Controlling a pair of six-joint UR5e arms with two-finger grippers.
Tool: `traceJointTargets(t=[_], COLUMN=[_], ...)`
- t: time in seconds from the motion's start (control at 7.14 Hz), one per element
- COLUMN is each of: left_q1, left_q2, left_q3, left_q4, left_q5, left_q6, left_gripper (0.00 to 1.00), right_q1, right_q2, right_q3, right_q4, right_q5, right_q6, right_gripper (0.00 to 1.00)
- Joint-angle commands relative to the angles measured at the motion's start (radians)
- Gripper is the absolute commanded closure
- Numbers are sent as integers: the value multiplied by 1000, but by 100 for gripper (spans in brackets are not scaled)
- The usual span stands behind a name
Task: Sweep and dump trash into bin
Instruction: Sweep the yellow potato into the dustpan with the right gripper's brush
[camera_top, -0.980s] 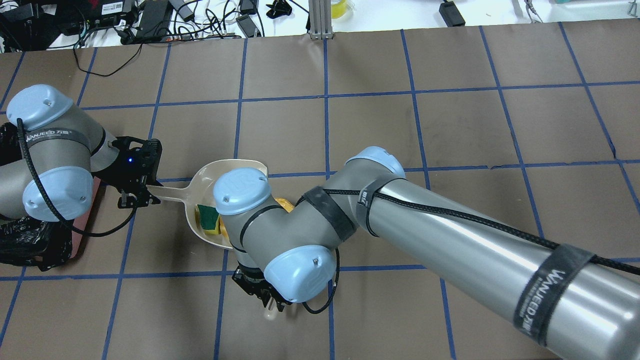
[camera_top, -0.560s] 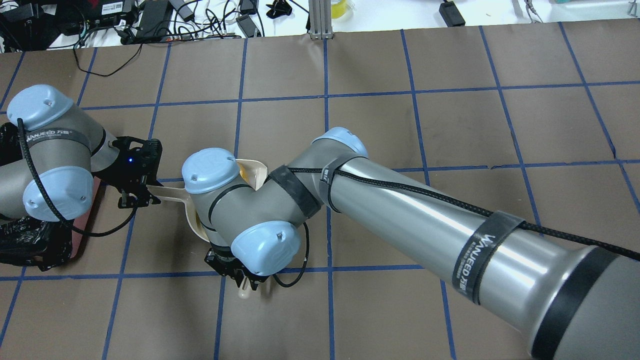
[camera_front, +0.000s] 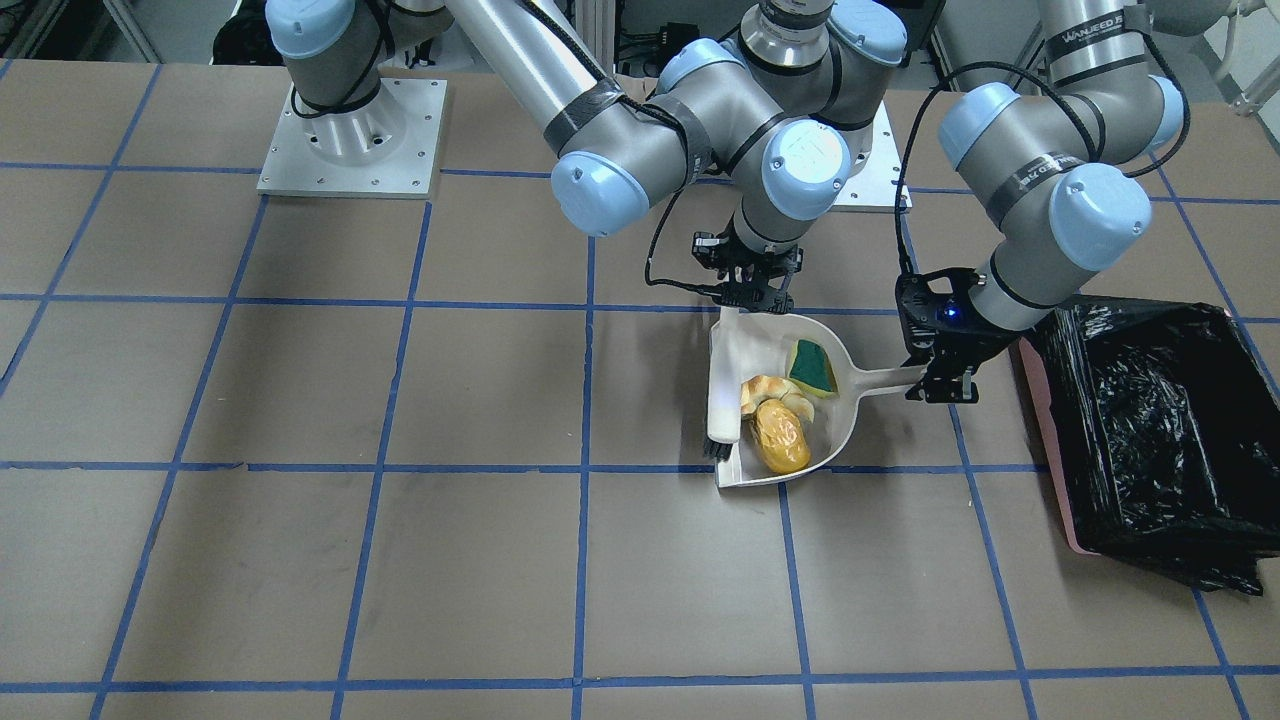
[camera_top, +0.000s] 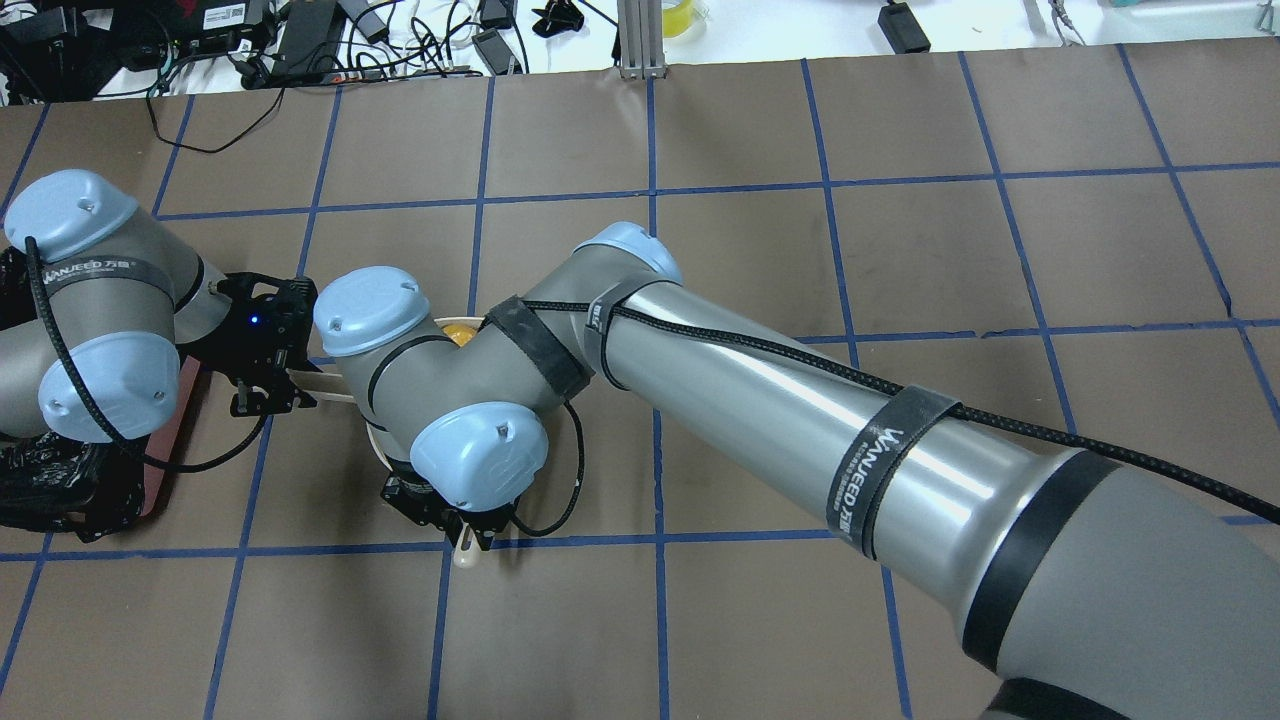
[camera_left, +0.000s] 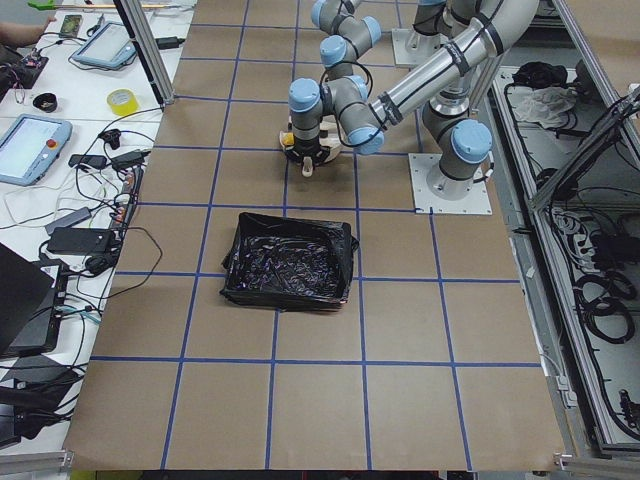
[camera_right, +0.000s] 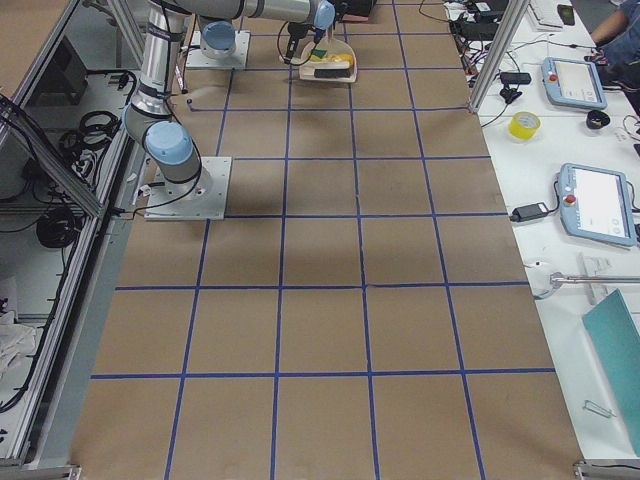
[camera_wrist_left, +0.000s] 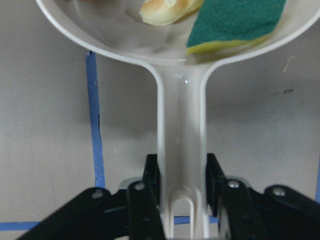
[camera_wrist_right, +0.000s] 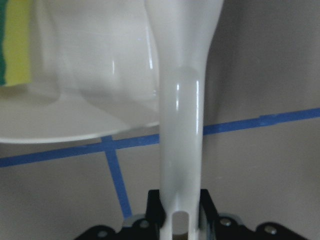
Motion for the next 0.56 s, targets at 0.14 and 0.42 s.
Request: traceJointTargets(t=[0.14, 0.42], left_q1=[45, 112], left_q2=[1, 7], left_q3=[9, 26], left_q4=[-9, -10], left_q5=[-9, -69], left_q6=[28, 28], left_gripper=[100, 100], right_q1=[-67, -233], right_q2=[-106, -181], right_q3=[3, 12], right_q4=[203, 289], right_q5=[-133, -140], right_q6=[-143, -279], right_gripper=[100, 100])
